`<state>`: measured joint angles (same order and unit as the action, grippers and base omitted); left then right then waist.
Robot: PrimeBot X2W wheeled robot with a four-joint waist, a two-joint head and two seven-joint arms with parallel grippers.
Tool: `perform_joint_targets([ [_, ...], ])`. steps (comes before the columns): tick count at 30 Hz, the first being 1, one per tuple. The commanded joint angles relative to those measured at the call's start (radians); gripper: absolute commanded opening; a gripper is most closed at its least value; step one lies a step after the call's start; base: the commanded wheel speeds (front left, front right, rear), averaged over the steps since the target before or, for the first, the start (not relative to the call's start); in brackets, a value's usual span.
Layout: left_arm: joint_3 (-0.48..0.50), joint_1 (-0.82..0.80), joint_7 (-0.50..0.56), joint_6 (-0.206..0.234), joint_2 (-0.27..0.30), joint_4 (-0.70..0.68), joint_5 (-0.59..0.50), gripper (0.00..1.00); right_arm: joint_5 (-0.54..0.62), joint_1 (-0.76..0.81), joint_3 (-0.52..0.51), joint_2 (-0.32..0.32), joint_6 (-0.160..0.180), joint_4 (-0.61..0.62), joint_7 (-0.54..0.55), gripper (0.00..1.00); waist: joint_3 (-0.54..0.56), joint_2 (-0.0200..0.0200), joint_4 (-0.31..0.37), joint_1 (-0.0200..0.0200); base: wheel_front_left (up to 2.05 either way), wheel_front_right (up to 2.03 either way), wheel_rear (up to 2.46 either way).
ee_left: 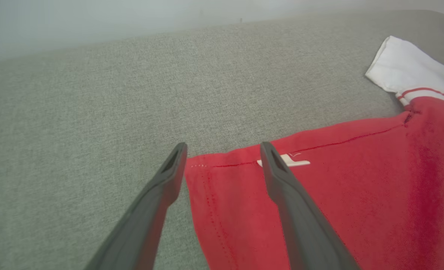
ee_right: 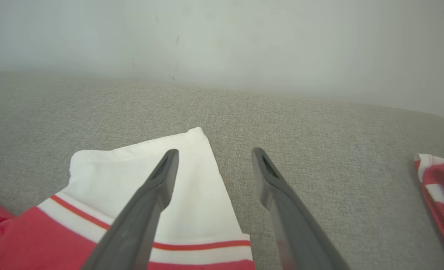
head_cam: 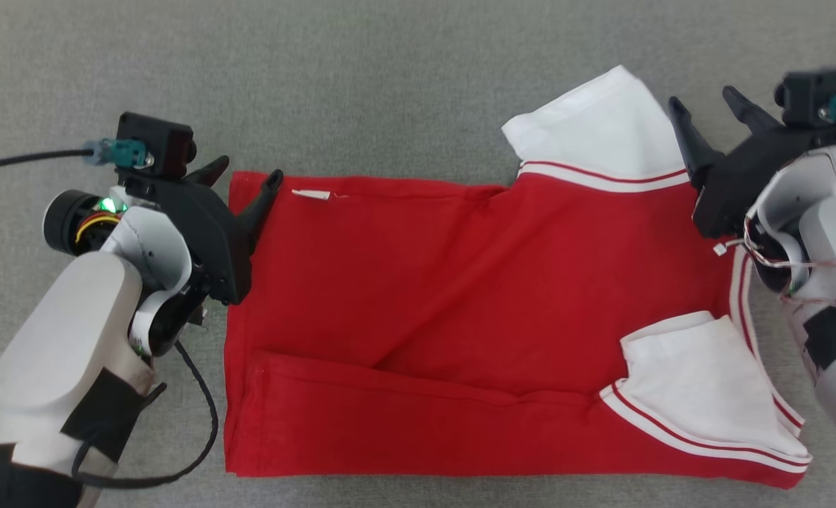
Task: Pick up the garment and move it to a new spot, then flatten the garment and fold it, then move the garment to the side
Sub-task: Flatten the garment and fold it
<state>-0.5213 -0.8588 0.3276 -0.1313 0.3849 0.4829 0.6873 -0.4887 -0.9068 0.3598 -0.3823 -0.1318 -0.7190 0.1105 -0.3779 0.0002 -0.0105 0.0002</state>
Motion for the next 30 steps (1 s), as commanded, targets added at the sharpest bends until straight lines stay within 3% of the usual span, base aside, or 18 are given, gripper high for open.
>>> perform_joint_targets([
  [1,-0.013,-0.025,0.013,0.002,0.001,0.015,0.017,1.0,-0.007,-0.031,0.02,-0.006,0.003,-0.028,0.007,1.0,-0.035,-0.0002,-0.019,-0.0002,0.0,0.0,0.0],
  [16,-0.124,-0.151,0.082,0.002,-0.033,0.116,0.08,1.0,-0.077,-0.254,0.2,-0.009,0.003,-0.266,0.056,1.0,-0.101,-0.0002,-0.072,-0.0002,0.0,0.0,0.0],
  [24,-0.186,-0.195,0.111,0.002,-0.051,0.173,0.133,1.0,-0.108,-0.346,0.29,-0.008,0.003,-0.374,0.15,1.0,-0.131,-0.0002,-0.101,-0.0002,0.0,0.0,0.0],
  [25,-0.191,-0.195,0.113,0.002,-0.055,0.178,0.141,0.88,-0.109,-0.352,0.302,-0.008,0.003,-0.386,0.164,0.96,-0.132,-0.0002,-0.103,-0.0002,0.0,0.0,0.0],
  [26,-0.195,-0.196,0.117,0.002,-0.058,0.182,0.149,0.42,-0.11,-0.36,0.311,-0.009,0.003,-0.395,0.174,0.28,-0.133,-0.0002,-0.105,-0.0002,0.0,0.0,0.0],
  [27,-0.197,-0.199,0.117,0.002,-0.062,0.184,0.157,0.25,-0.112,-0.367,0.319,-0.008,0.003,-0.402,0.179,0.04,-0.134,-0.0002,-0.106,-0.0002,0.0,0.0,0.0],
  [28,-0.198,-0.202,0.107,0.002,-0.065,0.184,0.161,0.0,-0.114,-0.374,0.323,-0.007,0.003,-0.409,0.183,0.0,-0.135,-0.0002,-0.106,-0.0002,0.0,0.0,0.0],
  [30,-0.204,-0.207,0.096,0.002,-0.066,0.188,0.168,0.0,-0.119,-0.393,0.326,-0.004,0.003,-0.418,0.165,0.0,-0.133,-0.0002,-0.105,-0.0002,0.0,0.0,0.0],
])
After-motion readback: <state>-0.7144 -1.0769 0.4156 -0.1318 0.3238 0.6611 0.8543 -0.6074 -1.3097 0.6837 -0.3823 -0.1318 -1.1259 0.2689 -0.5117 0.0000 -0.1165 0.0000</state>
